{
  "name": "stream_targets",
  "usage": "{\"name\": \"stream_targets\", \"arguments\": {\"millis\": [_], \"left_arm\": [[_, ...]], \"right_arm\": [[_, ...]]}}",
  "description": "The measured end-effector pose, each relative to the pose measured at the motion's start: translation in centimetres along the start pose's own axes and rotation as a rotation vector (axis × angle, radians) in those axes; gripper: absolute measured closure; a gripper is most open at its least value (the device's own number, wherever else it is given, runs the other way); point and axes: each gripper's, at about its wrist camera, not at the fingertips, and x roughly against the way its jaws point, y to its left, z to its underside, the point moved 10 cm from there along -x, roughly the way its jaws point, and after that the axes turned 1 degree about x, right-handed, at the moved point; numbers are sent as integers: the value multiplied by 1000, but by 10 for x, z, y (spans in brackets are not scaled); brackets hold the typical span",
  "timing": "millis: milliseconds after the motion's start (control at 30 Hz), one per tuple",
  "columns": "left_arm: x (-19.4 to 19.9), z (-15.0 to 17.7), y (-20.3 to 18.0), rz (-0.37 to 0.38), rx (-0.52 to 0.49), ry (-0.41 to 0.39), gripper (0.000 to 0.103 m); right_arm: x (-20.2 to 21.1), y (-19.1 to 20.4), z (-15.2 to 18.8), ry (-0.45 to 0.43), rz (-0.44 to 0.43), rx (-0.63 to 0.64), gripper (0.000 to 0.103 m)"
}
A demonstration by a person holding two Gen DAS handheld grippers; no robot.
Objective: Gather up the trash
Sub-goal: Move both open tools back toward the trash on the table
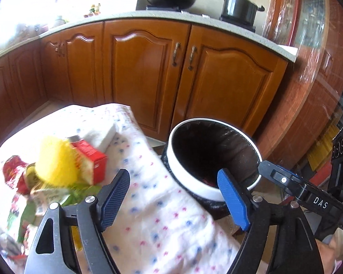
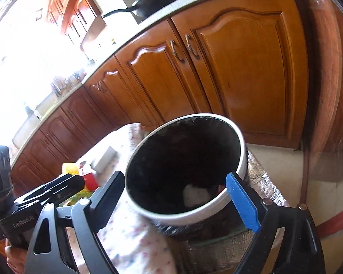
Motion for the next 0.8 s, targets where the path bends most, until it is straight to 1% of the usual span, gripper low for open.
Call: {"name": "stream_targets", "arguments": {"millis": [133, 233, 433, 667, 800], "left_arm": [[38, 23, 17, -37, 16, -62, 22], [63, 44, 33, -70, 26, -83, 22], [105, 80, 71, -128, 86, -82, 22], [152, 104, 110, -196, 169, -90, 22], [170, 114, 130, -227, 213, -88, 22]], "right_arm": [[12, 20, 17, -23, -28, 3, 8], [19, 35, 30, -28, -45, 7, 8], [26, 59, 56, -17, -96, -15, 8], [25, 96, 82, 15, -154, -9, 8], [23, 122, 96, 35, -192, 23, 8]]}}
